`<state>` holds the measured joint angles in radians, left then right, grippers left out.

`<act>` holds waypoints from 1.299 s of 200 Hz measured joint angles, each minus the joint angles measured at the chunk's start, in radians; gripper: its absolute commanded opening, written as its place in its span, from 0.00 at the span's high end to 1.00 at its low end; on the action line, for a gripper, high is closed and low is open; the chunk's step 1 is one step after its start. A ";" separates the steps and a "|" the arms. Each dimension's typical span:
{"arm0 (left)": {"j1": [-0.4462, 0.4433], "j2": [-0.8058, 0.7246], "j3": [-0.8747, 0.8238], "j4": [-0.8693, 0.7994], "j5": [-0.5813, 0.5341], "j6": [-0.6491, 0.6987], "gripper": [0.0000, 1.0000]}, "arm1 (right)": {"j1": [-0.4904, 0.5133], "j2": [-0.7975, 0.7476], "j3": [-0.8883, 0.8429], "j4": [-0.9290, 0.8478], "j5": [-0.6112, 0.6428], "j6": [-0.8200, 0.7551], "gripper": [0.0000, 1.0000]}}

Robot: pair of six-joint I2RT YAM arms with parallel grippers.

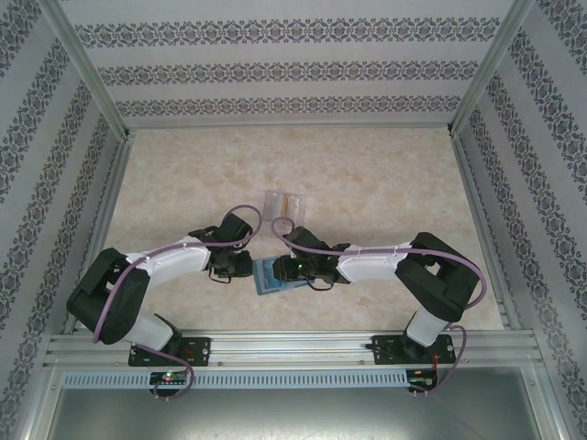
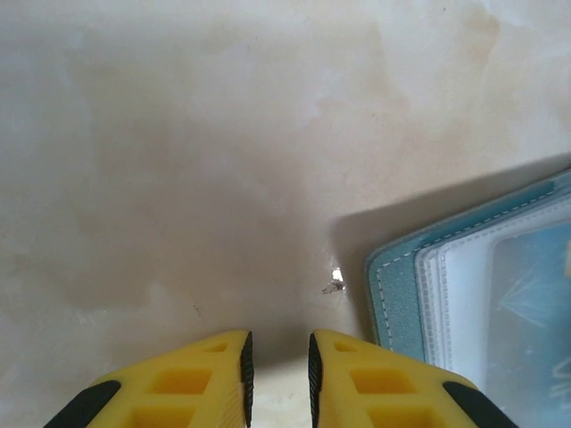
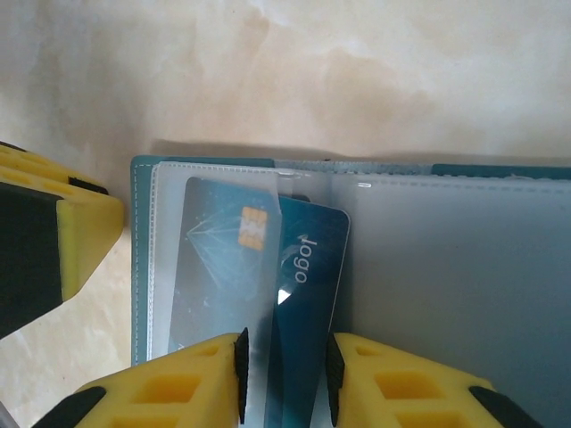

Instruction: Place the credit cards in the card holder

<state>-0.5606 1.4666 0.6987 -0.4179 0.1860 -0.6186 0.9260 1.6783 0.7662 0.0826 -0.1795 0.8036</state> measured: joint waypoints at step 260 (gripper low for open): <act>-0.007 -0.048 -0.030 0.112 0.151 -0.018 0.63 | 0.052 -0.205 0.010 -0.195 0.157 -0.079 0.60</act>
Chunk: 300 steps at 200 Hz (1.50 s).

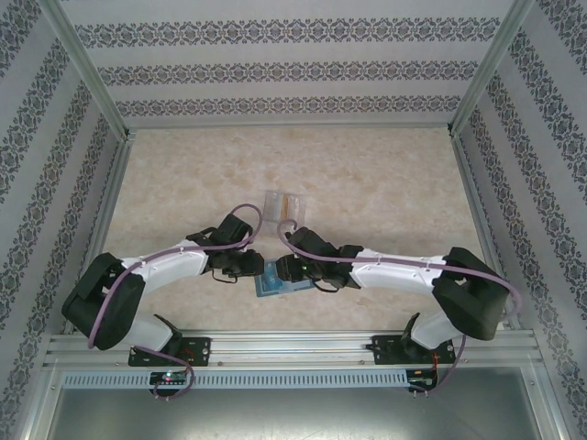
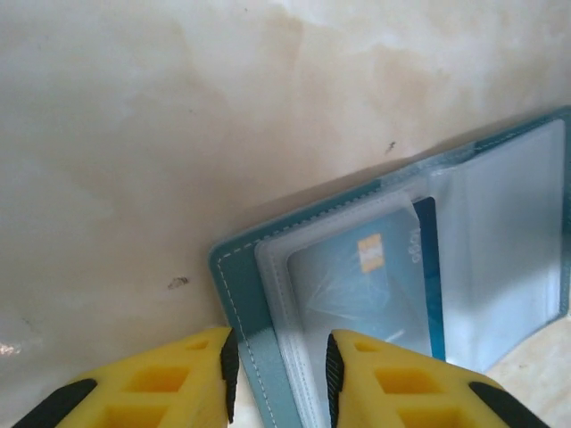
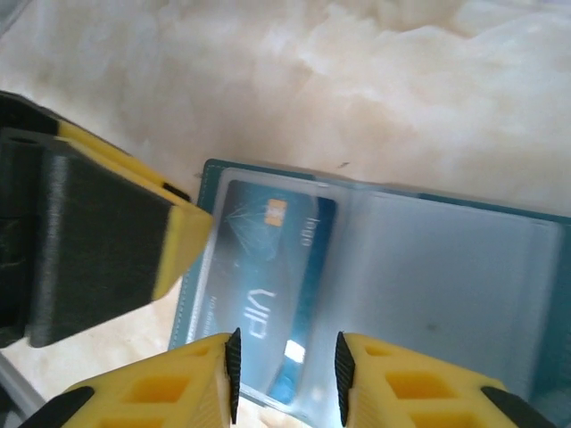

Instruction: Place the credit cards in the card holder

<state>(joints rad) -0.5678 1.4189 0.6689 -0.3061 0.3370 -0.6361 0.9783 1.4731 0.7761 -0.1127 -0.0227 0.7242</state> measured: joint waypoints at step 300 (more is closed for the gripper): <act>-0.002 0.019 -0.042 -0.003 0.078 -0.081 0.59 | -0.067 0.006 -0.030 -0.144 0.130 -0.073 0.98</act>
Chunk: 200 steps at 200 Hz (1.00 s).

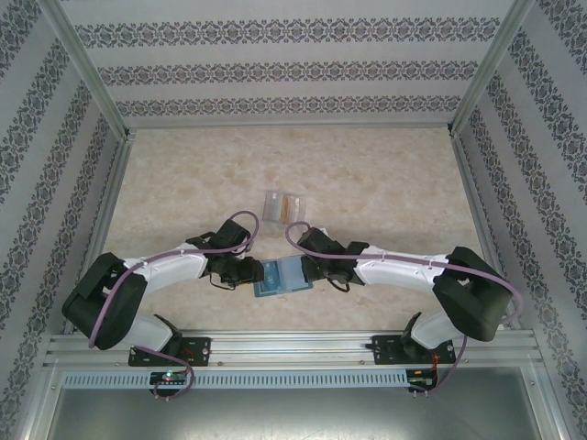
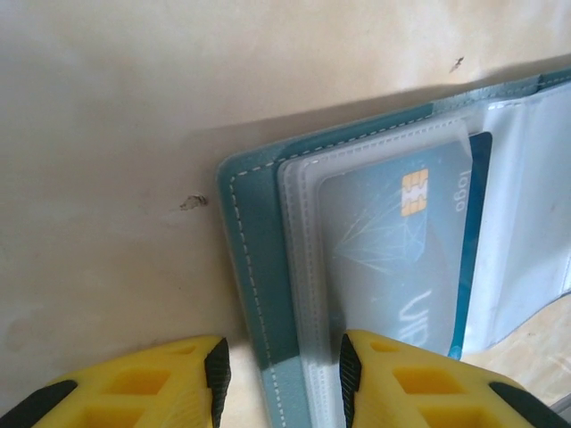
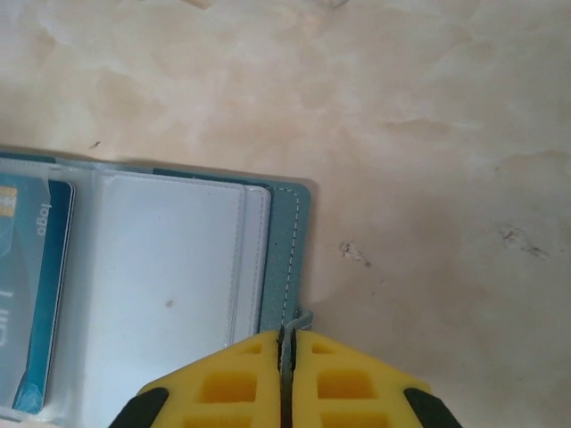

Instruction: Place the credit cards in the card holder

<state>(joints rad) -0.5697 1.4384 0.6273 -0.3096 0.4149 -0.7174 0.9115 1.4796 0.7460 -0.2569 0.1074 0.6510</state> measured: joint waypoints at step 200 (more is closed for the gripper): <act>-0.032 0.028 0.100 0.255 0.158 -0.089 0.68 | -0.019 0.058 -0.071 0.285 -0.206 0.128 1.00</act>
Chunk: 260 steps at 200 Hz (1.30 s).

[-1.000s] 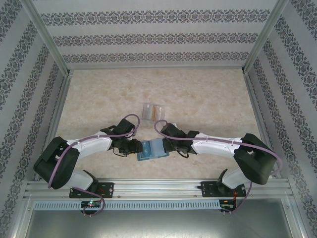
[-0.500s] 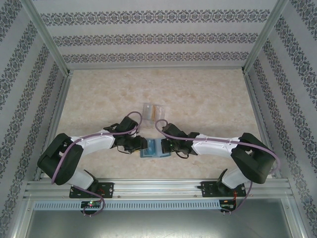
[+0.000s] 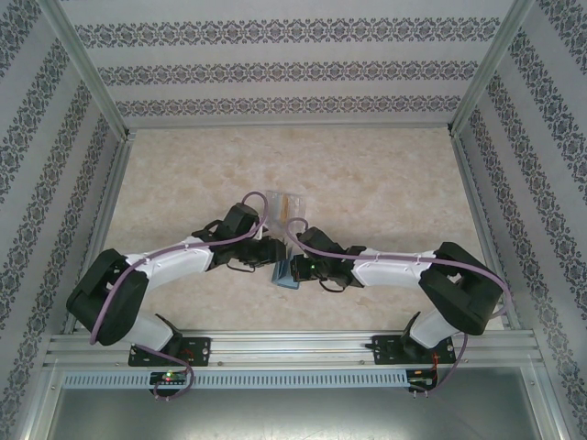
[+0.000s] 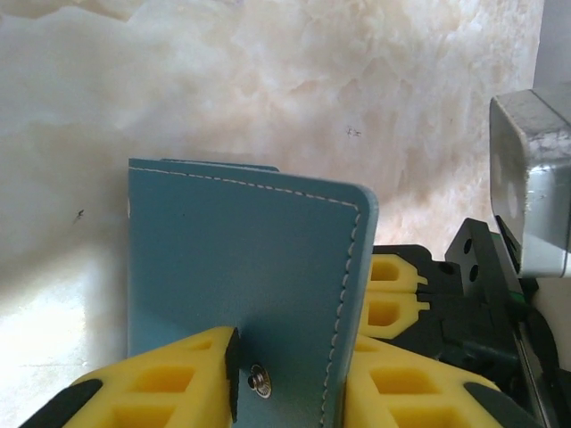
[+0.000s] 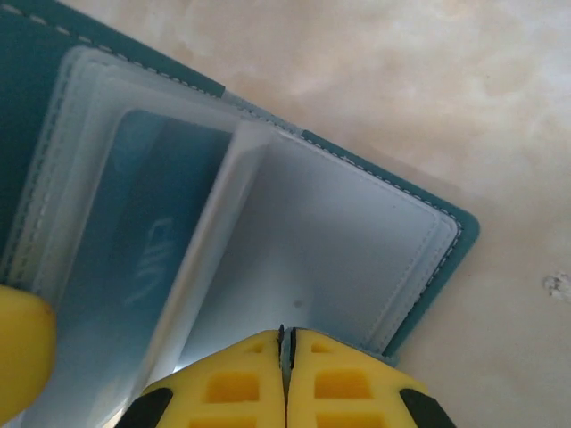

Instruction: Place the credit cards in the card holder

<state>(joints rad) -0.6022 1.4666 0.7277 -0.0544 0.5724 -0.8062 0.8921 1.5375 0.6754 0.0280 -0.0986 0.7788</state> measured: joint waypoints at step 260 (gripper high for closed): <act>-0.132 0.121 0.084 -0.016 -0.073 0.145 0.27 | -0.166 -0.339 -0.279 0.051 0.027 0.090 0.72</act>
<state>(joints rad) -0.7338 1.5879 0.8116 -0.0704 0.4995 -0.6617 0.7258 1.1984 0.3965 0.0795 -0.0715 0.8692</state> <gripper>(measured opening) 0.733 0.267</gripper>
